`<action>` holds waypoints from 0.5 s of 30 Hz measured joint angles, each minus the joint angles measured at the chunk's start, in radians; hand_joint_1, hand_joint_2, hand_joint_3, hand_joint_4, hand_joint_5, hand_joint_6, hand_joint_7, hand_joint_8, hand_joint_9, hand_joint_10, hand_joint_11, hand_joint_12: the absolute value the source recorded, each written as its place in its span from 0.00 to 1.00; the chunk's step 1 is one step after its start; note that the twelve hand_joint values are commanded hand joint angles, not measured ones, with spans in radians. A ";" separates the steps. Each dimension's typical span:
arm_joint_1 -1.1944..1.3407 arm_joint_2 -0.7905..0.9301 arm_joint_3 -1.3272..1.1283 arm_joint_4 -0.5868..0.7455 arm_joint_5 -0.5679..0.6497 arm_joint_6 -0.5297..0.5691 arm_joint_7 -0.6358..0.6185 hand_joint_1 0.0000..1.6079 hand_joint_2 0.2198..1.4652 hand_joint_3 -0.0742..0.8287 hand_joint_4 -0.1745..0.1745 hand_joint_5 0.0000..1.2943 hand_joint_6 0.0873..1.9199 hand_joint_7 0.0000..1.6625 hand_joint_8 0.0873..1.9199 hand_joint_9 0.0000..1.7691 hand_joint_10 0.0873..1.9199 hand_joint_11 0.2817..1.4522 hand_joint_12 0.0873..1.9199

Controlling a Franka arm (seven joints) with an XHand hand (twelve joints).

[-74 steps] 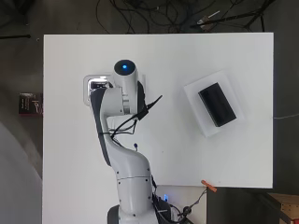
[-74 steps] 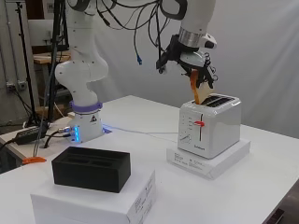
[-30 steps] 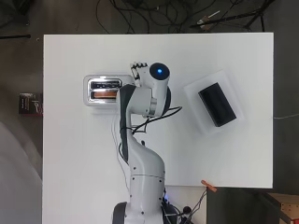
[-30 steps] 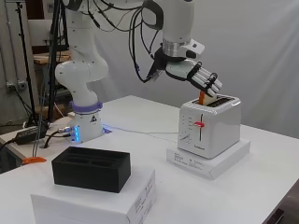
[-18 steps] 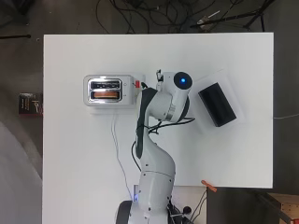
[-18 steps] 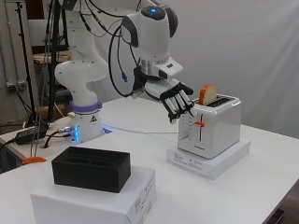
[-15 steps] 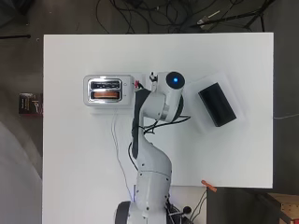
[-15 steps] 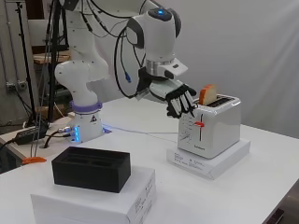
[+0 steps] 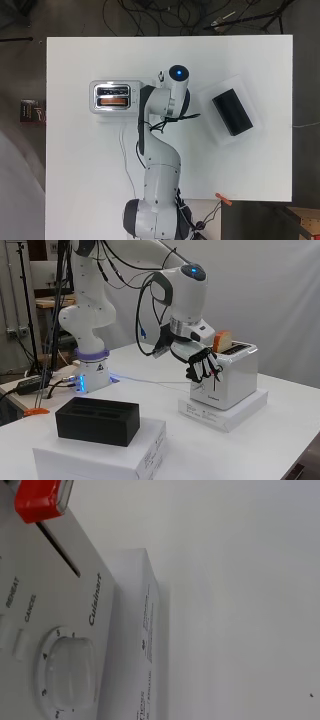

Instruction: Teleoperate dual arm-hand system to toast a bread

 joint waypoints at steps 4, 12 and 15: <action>0.002 0.049 0.025 0.039 0.023 -0.012 0.007 0.03 0.70 0.08 0.48 0.45 0.00 0.54 1.00 0.63 1.00 0.47 1.00; -0.004 0.093 0.028 0.051 0.072 -0.039 -0.037 0.04 0.71 0.08 0.49 0.42 0.00 0.51 1.00 0.57 1.00 0.36 0.98; -0.006 0.086 0.015 0.041 0.076 -0.037 -0.005 0.02 0.71 0.08 0.53 0.42 0.00 0.44 0.78 0.46 0.86 0.22 0.70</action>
